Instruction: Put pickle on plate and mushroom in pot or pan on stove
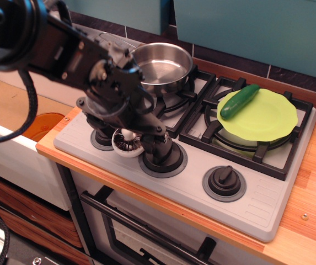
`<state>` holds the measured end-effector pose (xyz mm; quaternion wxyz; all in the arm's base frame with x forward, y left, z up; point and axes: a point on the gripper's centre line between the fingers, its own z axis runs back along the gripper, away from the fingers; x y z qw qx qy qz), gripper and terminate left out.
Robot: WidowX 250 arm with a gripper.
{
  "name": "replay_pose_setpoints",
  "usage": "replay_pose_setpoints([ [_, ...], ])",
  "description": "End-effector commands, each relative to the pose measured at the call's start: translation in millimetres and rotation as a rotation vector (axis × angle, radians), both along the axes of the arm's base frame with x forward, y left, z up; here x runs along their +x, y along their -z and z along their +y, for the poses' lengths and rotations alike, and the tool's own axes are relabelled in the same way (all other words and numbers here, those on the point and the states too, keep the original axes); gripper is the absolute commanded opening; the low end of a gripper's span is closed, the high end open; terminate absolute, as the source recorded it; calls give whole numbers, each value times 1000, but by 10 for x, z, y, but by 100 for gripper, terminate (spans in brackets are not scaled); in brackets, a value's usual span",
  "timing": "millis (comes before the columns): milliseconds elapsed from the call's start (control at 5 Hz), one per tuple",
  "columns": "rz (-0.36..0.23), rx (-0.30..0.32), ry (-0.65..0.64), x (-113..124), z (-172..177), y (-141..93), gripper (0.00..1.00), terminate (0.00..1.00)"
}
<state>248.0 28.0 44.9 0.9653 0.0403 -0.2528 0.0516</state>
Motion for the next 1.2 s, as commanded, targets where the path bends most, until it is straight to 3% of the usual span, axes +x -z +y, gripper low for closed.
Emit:
replay_pose_setpoints([
  [0,-46,4,-3,108,11,37,100,0],
  [600,-42,6,-24,112,-41,27,100,0],
  [800,-40,-9,-25,118,-43,17,0,0],
  [1000,-34,-14,-27,117,-38,-12,0,0],
])
